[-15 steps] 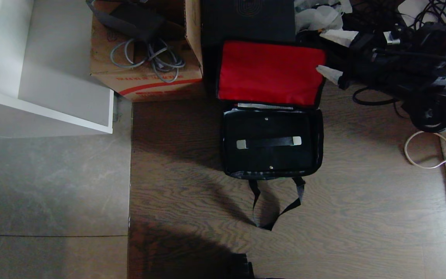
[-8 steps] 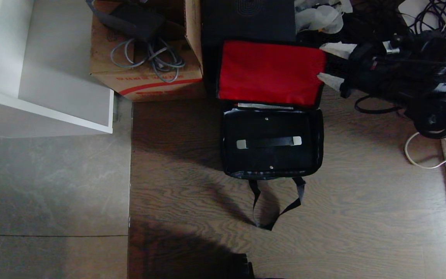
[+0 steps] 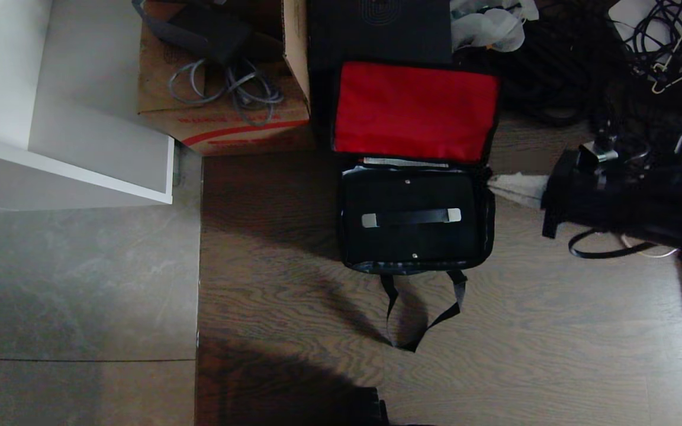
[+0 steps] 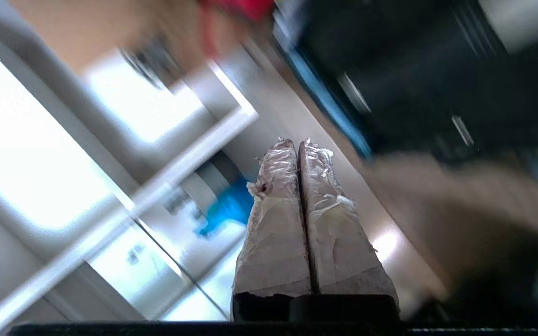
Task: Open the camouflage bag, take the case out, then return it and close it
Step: Grip the handle
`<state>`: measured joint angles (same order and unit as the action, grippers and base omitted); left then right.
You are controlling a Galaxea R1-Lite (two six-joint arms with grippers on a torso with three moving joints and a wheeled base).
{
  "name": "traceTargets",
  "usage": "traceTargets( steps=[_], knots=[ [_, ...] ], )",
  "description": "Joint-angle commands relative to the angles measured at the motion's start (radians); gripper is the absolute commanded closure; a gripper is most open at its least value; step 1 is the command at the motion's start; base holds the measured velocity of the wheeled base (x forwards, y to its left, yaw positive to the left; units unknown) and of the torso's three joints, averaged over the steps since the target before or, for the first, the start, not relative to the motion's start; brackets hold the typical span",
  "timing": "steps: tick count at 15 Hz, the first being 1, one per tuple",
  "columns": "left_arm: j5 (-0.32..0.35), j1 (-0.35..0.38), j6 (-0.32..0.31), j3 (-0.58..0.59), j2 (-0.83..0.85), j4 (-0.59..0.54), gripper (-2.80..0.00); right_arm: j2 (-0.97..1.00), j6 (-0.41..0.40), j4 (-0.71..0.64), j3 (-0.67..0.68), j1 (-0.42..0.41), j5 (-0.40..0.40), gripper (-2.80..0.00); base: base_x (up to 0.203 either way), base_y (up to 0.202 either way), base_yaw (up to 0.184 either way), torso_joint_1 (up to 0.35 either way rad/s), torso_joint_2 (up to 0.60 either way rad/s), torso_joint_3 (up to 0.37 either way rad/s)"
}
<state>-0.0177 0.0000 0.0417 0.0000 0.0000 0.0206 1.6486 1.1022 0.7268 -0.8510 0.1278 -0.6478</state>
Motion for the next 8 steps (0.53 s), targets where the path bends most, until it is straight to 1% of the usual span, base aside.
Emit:
traceTargets(
  steps=[1,2,4,6,7,8],
  knots=[
    [-0.001,0.0,0.001,0.009,0.0,0.001,0.0,-0.15,-0.091,-0.013,0.16,0.013,-0.014,0.0,0.0,0.0,0.0,0.0,0.0,0.0],
    [-0.001,0.0,0.0,0.009,0.0,0.001,0.0,-0.229,-0.193,-0.05,0.229,0.014,-0.016,0.0,0.0,0.0,0.0,0.0,0.0,0.0],
    [-0.001,0.0,0.0,0.01,0.0,0.001,0.0,-0.395,-0.463,-0.157,0.352,0.012,0.001,0.0,0.0,0.0,0.0,0.0,0.0,0.0],
    [-0.001,0.0,0.001,0.009,0.0,0.001,0.0,-0.595,-0.694,-0.345,0.426,0.009,0.083,0.0,0.0,0.0,0.0,0.0,0.0,0.0],
    [-0.001,0.0,0.0,0.009,0.0,0.001,0.0,-0.711,-0.78,-0.465,0.446,0.007,0.124,0.0,0.0,0.0,0.0,0.0,0.0,0.0],
    [-0.001,0.0,0.0,0.009,0.0,0.001,0.0,-0.831,-0.846,-0.581,0.461,0.004,0.154,0.0,0.0,0.0,0.0,0.0,0.0,0.0]
  ],
)
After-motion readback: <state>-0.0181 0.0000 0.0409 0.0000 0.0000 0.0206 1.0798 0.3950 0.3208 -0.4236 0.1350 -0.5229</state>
